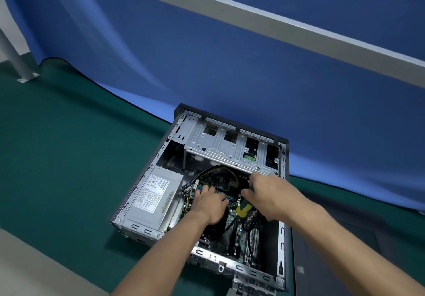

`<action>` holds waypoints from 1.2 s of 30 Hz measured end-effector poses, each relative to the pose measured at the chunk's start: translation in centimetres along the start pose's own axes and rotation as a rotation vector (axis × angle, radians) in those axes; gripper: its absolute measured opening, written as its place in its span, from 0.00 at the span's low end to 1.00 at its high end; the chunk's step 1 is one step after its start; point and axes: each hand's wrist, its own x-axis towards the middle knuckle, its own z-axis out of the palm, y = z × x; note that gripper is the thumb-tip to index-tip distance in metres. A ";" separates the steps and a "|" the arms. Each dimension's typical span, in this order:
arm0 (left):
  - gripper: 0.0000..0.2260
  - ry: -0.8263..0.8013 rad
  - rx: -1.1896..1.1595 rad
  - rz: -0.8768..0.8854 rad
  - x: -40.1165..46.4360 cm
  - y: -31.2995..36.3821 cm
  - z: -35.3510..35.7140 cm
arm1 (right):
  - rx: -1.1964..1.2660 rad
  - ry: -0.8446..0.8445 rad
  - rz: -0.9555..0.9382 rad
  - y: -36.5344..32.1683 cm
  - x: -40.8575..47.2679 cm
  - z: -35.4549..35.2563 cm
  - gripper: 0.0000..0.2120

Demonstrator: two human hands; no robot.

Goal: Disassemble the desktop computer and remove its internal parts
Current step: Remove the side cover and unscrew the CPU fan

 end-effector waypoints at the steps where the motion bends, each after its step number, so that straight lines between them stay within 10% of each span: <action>1: 0.18 0.000 -0.004 0.000 0.0 0.0 0.0 | 0.028 -0.024 -0.043 0.2 0.1 -0.1 0.08; 17: 0.19 0.012 0.081 0.022 -0.4 0.0 -0.2 | 0.163 0.113 -0.067 1.9 -0.2 0.7 0.09; 24: 0.12 0.208 0.482 0.150 -2.3 1.3 -1.2 | 0.225 0.520 0.076 3.2 -0.1 -1.0 0.08; 36: 0.28 -0.064 0.231 0.097 -2.9 1.6 -1.5 | 0.302 0.516 -0.094 -0.8 3.5 0.3 0.08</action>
